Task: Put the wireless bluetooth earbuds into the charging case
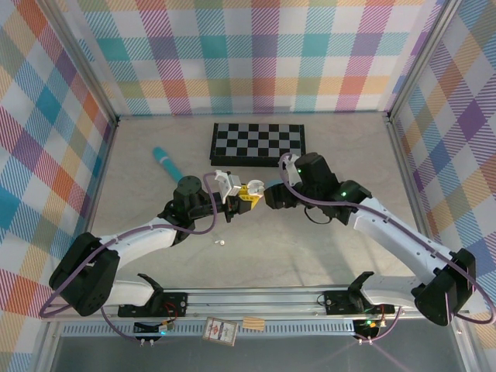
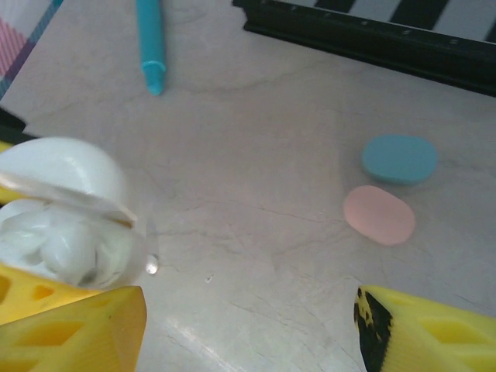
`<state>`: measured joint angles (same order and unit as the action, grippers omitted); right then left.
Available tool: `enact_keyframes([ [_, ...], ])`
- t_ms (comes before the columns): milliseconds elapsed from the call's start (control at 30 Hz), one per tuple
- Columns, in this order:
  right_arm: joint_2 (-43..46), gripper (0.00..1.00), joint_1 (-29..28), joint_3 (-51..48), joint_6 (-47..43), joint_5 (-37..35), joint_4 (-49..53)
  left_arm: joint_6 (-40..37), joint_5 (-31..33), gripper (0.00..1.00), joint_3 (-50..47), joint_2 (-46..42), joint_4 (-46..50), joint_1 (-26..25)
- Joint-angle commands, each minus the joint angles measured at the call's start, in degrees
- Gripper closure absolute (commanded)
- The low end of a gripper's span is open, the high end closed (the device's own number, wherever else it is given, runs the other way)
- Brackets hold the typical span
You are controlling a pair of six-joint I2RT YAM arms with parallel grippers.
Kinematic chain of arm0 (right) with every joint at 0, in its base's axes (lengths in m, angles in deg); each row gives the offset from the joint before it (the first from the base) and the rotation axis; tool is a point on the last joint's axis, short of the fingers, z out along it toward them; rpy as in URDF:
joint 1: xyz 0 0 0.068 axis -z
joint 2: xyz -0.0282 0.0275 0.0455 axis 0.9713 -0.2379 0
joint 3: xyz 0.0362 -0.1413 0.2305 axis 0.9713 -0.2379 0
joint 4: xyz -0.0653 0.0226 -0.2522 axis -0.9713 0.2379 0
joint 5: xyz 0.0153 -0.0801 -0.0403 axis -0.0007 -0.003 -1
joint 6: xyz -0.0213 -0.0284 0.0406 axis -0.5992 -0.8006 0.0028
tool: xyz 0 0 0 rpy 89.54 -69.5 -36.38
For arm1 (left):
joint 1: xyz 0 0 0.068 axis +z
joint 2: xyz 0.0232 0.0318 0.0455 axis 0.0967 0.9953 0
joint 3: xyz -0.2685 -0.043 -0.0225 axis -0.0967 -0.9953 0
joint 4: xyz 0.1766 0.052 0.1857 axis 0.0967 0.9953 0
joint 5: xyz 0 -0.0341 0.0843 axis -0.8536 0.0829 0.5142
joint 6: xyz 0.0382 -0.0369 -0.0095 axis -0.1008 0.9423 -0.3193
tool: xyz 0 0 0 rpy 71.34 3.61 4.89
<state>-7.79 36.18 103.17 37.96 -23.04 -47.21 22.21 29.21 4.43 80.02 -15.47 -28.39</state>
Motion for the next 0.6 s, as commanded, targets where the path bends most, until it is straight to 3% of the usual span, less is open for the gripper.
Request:
enact_keyframes([
  [0, 2.71, 0.29, 0.79, -0.21, 1.5, -0.62, 0.4, 0.34, -0.97, 0.98, -0.6, -1.56, -2.88, 0.71],
  [233, 6.62, 0.26, 0.6, -3.7, -3.82, 14.52, -3.91, 0.61, -0.11, 0.98, -0.92, -1.59, -3.59, 1.31],
  [433, 2.86, 0.29, 0.72, -6.03, 4.57, 4.71, -2.64, 0.52, 4.1, 0.99, -3.09, -6.12, -3.42, 4.75],
  [567, -3.43, 0.31, 0.61, -8.75, 14.56, 9.48, -8.84, 1.33, 10.21, 0.99, -6.08, -10.78, -3.09, 7.37],
])
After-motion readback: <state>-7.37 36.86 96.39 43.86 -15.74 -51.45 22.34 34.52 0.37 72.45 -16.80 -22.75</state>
